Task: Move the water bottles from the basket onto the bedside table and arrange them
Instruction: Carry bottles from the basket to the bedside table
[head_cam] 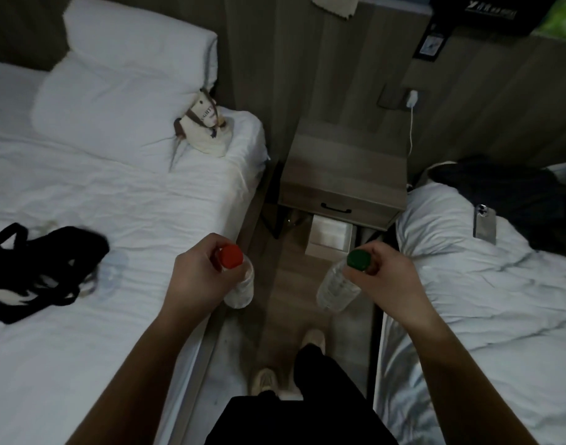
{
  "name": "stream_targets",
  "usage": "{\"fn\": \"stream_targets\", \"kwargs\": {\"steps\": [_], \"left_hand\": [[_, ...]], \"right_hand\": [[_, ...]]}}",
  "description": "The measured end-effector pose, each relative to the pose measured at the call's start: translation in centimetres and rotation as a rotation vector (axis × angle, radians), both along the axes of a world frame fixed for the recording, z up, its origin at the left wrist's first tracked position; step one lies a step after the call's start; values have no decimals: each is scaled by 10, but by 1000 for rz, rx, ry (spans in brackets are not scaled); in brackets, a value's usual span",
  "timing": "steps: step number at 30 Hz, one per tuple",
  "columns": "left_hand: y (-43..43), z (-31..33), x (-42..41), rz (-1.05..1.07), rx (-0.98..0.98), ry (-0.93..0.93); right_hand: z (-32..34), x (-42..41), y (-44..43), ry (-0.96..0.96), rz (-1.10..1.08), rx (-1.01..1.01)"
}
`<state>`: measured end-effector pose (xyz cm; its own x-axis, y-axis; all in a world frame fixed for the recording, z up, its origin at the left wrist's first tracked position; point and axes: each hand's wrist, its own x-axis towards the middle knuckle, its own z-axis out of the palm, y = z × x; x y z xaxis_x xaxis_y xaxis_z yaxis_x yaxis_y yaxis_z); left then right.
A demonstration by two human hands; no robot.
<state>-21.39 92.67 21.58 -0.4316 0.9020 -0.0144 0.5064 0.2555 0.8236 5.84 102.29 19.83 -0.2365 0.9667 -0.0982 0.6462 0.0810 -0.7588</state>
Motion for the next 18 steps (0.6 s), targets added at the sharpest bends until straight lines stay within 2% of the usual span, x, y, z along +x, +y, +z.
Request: {"fn": "stream_targets", "kwargs": {"steps": [6,11,18], "left_hand": [[76,-14,13,-37,-32,-6],[160,-22,34,-32,-76,11],[261,-9,56,24,16,96]], "right_hand": [[-14,14,74,38,-32,-69],[-23,22,164,-39,-15,-44],[-14,38,284,-40,83,14]]}}
